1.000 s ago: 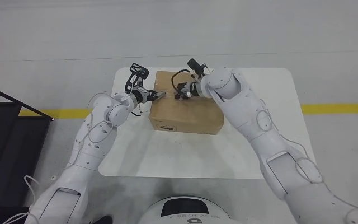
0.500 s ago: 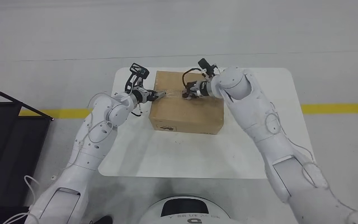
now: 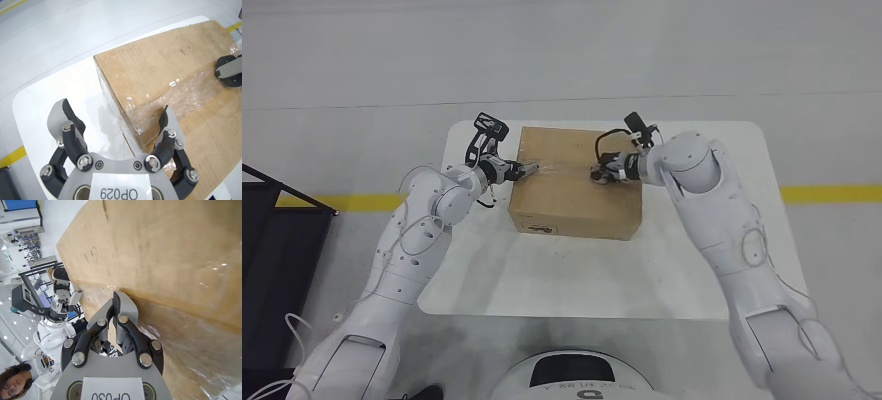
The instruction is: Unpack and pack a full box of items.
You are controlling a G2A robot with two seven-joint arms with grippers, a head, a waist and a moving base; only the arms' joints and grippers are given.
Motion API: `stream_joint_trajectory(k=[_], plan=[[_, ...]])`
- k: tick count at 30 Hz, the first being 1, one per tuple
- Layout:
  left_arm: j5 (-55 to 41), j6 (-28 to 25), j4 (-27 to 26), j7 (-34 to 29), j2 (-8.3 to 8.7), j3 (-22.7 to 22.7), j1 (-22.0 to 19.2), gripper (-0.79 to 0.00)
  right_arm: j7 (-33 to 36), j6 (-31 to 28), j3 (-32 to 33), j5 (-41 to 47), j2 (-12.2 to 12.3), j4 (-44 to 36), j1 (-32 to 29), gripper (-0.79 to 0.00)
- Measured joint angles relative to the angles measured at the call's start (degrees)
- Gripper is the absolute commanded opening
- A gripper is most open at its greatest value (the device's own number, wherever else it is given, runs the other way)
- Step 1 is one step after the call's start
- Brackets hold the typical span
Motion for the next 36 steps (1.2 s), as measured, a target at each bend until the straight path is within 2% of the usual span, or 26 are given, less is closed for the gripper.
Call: stream_joint_trajectory(k=[25, 36], plan=[[0.00, 0.00, 0.00, 0.00, 0.00, 0.00, 0.00, 0.000, -4.56, 5.66, 10.44, -1.30, 3.74, -11.53, -10.06, -0.785], [0.00, 0.00, 0.00, 0.00, 0.00, 0.00, 0.00, 0.000, -7.69, 4.66, 18.84, 3.82, 5.11, -14.85, -15.69, -0.785]])
